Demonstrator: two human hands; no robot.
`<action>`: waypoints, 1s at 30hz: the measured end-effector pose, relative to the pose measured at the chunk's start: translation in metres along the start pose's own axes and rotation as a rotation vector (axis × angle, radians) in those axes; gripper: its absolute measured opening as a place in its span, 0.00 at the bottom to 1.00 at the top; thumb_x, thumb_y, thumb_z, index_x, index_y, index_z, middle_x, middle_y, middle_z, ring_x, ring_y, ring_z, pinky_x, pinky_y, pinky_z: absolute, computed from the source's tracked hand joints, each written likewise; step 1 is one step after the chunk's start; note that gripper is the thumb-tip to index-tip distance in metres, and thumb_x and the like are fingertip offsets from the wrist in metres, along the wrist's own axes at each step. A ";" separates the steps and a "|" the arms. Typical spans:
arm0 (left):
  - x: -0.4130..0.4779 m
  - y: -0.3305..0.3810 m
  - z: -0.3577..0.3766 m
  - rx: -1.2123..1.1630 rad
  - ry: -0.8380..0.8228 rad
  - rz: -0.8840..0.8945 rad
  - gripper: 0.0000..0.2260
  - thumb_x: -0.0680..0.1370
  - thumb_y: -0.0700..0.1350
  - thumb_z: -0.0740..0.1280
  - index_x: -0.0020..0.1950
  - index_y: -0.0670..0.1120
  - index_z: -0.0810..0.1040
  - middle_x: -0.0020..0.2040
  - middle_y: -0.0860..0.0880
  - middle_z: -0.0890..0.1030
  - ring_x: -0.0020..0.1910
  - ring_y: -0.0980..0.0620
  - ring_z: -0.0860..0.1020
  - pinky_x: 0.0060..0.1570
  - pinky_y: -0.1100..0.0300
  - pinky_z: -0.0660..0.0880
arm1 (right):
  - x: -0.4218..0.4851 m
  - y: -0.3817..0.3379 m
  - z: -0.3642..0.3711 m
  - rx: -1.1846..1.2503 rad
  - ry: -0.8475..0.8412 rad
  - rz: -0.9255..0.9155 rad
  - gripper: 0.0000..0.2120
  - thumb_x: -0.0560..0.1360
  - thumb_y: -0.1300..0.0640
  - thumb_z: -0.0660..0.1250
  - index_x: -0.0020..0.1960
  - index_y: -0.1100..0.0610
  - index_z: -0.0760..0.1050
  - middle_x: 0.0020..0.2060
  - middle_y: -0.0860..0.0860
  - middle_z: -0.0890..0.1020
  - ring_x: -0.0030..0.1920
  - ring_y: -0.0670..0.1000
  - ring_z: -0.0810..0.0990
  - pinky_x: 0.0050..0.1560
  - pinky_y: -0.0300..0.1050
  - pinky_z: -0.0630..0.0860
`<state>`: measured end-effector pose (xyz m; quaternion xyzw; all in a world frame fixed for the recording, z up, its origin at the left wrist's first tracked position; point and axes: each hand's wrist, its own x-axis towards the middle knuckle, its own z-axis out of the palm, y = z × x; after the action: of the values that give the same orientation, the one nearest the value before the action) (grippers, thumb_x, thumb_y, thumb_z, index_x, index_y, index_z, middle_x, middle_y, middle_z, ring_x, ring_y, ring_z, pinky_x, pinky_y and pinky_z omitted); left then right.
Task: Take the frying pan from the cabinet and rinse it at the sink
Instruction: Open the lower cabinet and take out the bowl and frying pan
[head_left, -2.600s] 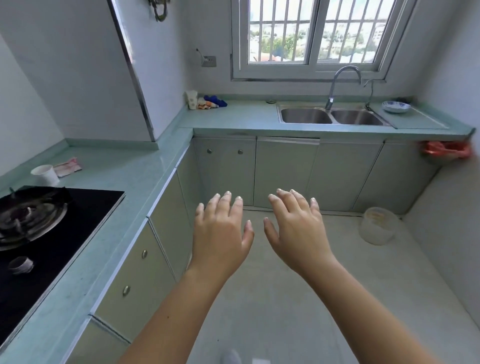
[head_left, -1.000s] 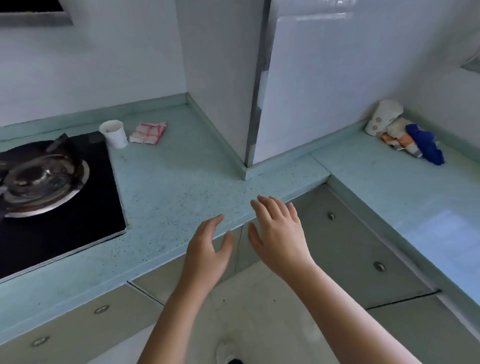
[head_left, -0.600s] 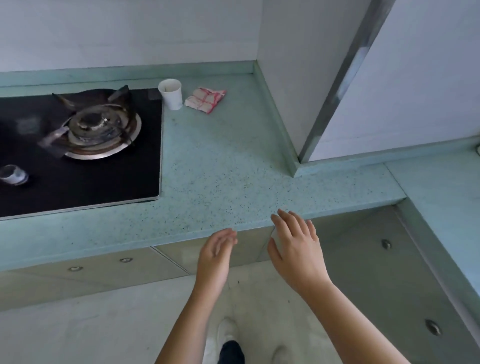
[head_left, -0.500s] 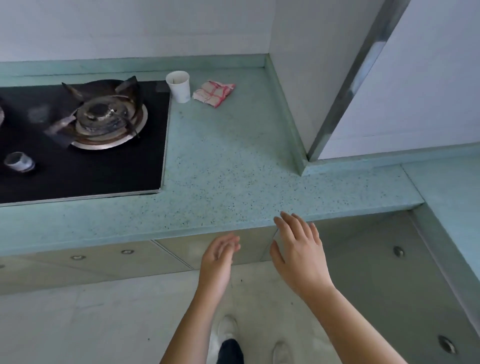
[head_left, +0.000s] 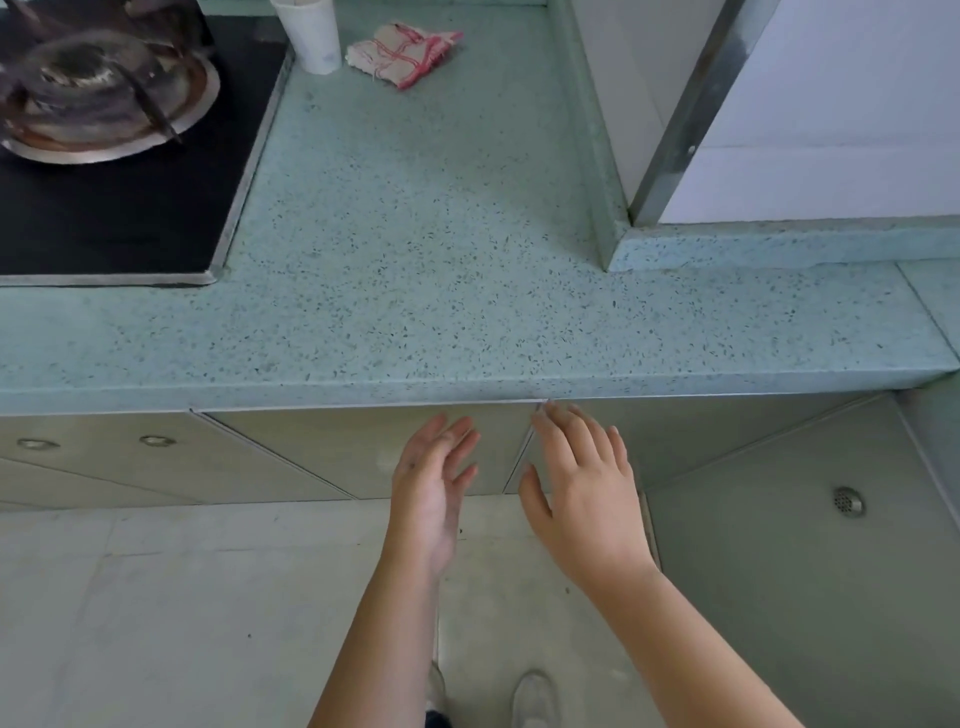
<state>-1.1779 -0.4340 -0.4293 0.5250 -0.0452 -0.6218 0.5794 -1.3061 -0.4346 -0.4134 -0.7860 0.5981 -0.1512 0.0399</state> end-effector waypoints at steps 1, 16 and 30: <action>0.005 -0.005 0.000 -0.047 -0.009 -0.007 0.11 0.80 0.40 0.56 0.62 0.46 0.70 0.54 0.47 0.79 0.54 0.51 0.78 0.60 0.52 0.68 | -0.001 0.003 0.005 0.004 0.014 0.003 0.20 0.69 0.54 0.57 0.55 0.61 0.78 0.54 0.56 0.82 0.57 0.59 0.80 0.54 0.60 0.76; 0.021 -0.032 0.022 -0.318 -0.025 0.072 0.10 0.79 0.35 0.56 0.48 0.47 0.74 0.47 0.46 0.80 0.51 0.49 0.80 0.51 0.56 0.73 | -0.002 0.026 0.043 0.067 0.071 0.027 0.20 0.70 0.54 0.57 0.56 0.62 0.77 0.52 0.58 0.82 0.55 0.61 0.81 0.54 0.61 0.77; 0.021 -0.031 0.036 -0.396 -0.095 0.160 0.30 0.69 0.41 0.64 0.71 0.43 0.63 0.47 0.48 0.77 0.48 0.52 0.81 0.50 0.61 0.77 | 0.000 0.032 0.036 0.112 0.073 0.050 0.21 0.70 0.53 0.57 0.59 0.61 0.76 0.54 0.57 0.82 0.56 0.60 0.80 0.56 0.61 0.75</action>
<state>-1.2200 -0.4600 -0.4463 0.3657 0.0089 -0.5947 0.7159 -1.3259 -0.4480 -0.4555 -0.7614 0.6091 -0.2121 0.0657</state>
